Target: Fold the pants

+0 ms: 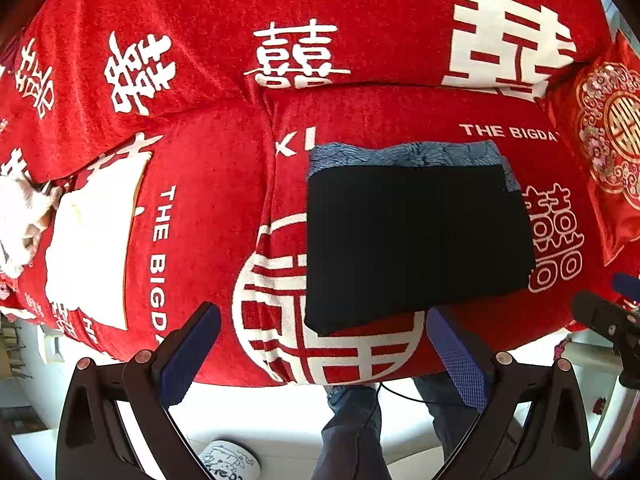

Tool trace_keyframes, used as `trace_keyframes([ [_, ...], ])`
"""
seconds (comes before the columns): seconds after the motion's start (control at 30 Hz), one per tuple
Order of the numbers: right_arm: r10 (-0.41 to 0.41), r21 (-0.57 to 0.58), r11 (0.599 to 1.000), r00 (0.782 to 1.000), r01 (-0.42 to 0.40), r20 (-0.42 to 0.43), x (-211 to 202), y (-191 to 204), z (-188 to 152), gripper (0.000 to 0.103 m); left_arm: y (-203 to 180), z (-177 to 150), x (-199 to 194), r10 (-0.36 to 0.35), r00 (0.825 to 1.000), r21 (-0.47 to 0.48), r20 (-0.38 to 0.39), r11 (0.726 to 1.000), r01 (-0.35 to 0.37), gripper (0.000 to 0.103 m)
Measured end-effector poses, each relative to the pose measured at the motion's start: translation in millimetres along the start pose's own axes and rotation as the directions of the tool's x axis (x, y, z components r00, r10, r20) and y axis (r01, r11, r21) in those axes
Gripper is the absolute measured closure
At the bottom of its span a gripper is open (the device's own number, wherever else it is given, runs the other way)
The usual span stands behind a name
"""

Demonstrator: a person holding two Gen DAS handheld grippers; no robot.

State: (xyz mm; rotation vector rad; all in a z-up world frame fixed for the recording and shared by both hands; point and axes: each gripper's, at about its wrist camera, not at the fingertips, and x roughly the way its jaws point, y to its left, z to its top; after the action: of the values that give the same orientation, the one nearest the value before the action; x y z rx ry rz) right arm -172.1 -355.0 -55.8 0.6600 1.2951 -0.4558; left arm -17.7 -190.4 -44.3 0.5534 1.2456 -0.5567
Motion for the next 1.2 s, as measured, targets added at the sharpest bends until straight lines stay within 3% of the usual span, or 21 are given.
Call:
trace_keyframes([
  [0.2,-0.023,-0.016,1.0,1.0,0.023,0.011,-10,14,-4,0.0,7,0,-9,-0.009,1.0,-0.038,0.009,0.999,0.009,0.0],
  [0.47,-0.065,-0.045,0.997,0.998,0.066,0.015,-13,28,-1,0.0,-1,-5,-9,-0.016,1.0,-0.017,-0.014,1.0,0.016,0.0],
  [1.2,-0.075,-0.047,0.996,0.997,0.075,0.006,-9,28,6,0.0,-4,2,-8,-0.023,0.999,-0.008,-0.025,1.0,0.022,0.0],
])
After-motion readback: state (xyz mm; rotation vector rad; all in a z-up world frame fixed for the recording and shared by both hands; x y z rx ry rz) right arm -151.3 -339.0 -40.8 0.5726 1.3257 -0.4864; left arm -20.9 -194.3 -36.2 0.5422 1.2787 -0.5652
